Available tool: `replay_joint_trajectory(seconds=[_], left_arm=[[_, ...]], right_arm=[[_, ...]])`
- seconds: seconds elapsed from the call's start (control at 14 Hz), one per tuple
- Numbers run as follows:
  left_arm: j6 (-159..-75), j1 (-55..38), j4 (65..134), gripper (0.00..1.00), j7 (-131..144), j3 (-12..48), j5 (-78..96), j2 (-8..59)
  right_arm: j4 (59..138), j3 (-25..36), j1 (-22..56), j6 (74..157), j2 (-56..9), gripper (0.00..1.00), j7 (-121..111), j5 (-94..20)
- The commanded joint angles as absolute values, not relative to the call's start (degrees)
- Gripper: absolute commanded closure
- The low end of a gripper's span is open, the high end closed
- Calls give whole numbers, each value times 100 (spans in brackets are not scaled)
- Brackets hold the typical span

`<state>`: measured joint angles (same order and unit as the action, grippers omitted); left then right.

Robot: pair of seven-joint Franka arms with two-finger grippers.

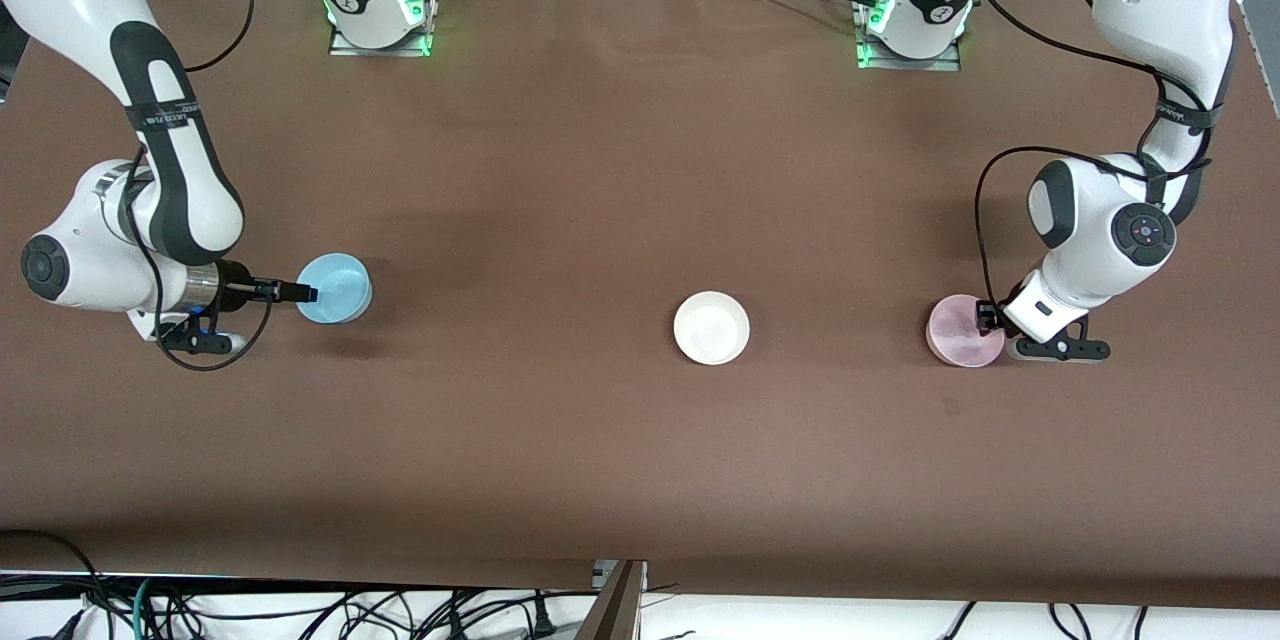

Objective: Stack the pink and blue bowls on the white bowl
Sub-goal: 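Grasp the light blue bowl's rim with the right gripper, then carry the pink bowl over the white bowl while the right gripper lifts blue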

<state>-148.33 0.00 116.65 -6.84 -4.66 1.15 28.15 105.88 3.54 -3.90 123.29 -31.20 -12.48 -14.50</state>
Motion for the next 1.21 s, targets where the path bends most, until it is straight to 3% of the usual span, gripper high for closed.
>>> replay_joint_trajectory(seconds=[0.0,0.64,0.71,0.93,1.14], left_arm=[[-14722,26,11707,60,-826,-448,264,2681],[-14572,26,11707,73,-835,-440,264,2610],[-14572,26,11707,75,-835,-448,264,2610],[-14581,26,11707,79,-844,-448,264,2610],[-14581,26,11724,99,-852,-448,264,2619]], right_arm=[[10740,308,-475,12533,-3164,0,-1713,-1687],[10801,308,-650,12445,-3173,0,-2496,-1951],[10810,308,-650,12437,-3164,4,-2496,-1951],[10846,308,-642,12419,-3164,30,-2505,-2004],[10863,299,-642,12445,-3182,42,-2514,-2004]])
